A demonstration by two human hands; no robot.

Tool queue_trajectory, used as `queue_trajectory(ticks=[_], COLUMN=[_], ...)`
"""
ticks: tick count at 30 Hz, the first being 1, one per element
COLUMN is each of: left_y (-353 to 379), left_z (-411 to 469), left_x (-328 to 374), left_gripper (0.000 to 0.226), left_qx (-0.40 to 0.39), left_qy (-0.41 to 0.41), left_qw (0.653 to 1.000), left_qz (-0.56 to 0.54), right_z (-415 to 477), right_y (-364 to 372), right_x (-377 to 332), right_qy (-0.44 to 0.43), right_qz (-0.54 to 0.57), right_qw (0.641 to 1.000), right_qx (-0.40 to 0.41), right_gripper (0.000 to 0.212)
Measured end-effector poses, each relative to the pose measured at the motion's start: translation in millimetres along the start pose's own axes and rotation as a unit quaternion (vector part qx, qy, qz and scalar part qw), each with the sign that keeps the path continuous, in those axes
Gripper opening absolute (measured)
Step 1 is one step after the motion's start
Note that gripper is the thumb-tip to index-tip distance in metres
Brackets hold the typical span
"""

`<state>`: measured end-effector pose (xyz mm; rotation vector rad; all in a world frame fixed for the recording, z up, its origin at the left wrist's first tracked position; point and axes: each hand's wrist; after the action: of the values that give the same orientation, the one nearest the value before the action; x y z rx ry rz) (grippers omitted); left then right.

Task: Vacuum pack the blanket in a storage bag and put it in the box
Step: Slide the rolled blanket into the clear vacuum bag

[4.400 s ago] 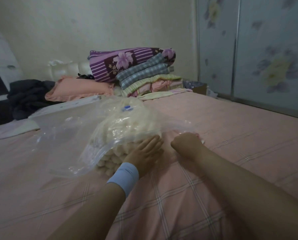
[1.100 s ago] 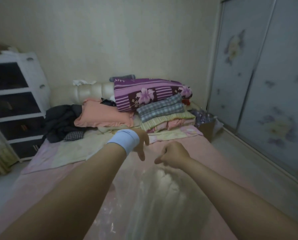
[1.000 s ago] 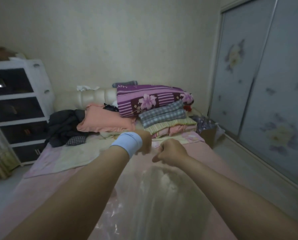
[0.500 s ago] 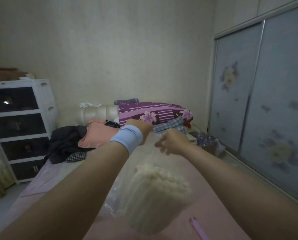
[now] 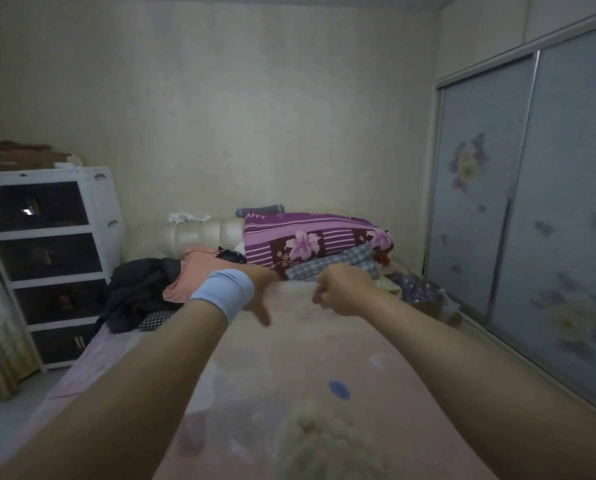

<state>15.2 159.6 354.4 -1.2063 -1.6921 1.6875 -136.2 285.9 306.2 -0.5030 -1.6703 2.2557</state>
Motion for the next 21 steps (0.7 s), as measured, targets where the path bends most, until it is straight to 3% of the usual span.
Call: queue_trajectory(ticks=[2, 5, 7, 10, 11, 13, 14, 17, 19, 21], left_y=[2.4, -6.4, -10.9, -23.4, -25.1, -27.9, -26.3, -15.2, 0.7, 19.3], left_z=[-5.8, -8.0, -5.4, -5.0, -4.6, -6.5, -9.0, -10.8, -14.9, -17.9], left_x=[-28.3, -42.8, -37.3, -14.8, -10.0, -8.3, -11.8, -36.6, -50.2, -56.8], left_gripper=[0.046, 0.019, 0.021, 0.015, 0.014, 0.012, 0.013, 0.027, 0.035, 0.023], left_qx=[-0.076, -0.137, -0.112, -0.022, -0.012, 0.009, 0.032, 0.111, 0.094, 0.038], left_qy=[-0.078, -0.093, -0.086, -0.02, -0.011, -0.008, -0.007, -0.008, -0.003, -0.004], left_qw=[0.994, 0.98, 0.979, 0.985, 0.988, 0.989, 0.987, 0.949, 0.898, 0.877], left_qz=[-0.019, -0.107, -0.144, -0.168, -0.156, -0.146, -0.155, -0.293, -0.429, -0.478], right_z=[0.0, -0.4, 0.4, 0.4, 2.0, 5.6, 7.3, 9.1, 7.1, 4.9], right_y=[0.5, 2.5, 5.8, 9.4, 10.0, 8.7, 8.0, 9.1, 14.6, 20.7], right_x=[10.0, 7.5, -7.8, -34.8, -40.3, -40.9, -37.9, -22.1, -14.6, -11.7], right_qy=[0.038, 0.064, 0.036, -0.044, -0.064, -0.057, -0.044, -0.017, 0.003, 0.028], right_qz=[0.0, -0.06, -0.059, 0.161, 0.216, 0.24, 0.245, 0.267, 0.272, 0.278], right_qw=[0.999, 0.991, 0.99, 0.982, 0.972, 0.969, 0.968, 0.962, 0.961, 0.959], right_qx=[-0.035, -0.102, -0.121, -0.087, -0.062, -0.032, -0.032, -0.049, -0.053, -0.048], right_gripper=[0.014, 0.021, 0.031, 0.069, 0.064, 0.028, 0.025, 0.034, 0.034, 0.028])
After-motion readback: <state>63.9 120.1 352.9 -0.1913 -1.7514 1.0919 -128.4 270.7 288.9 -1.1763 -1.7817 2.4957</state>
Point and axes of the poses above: each hand's wrist, its own z-axis towards the middle knuckle, its own y-axis out of the palm, x = y × z, and after that the axes turned 5 degrees about -z, right-handed
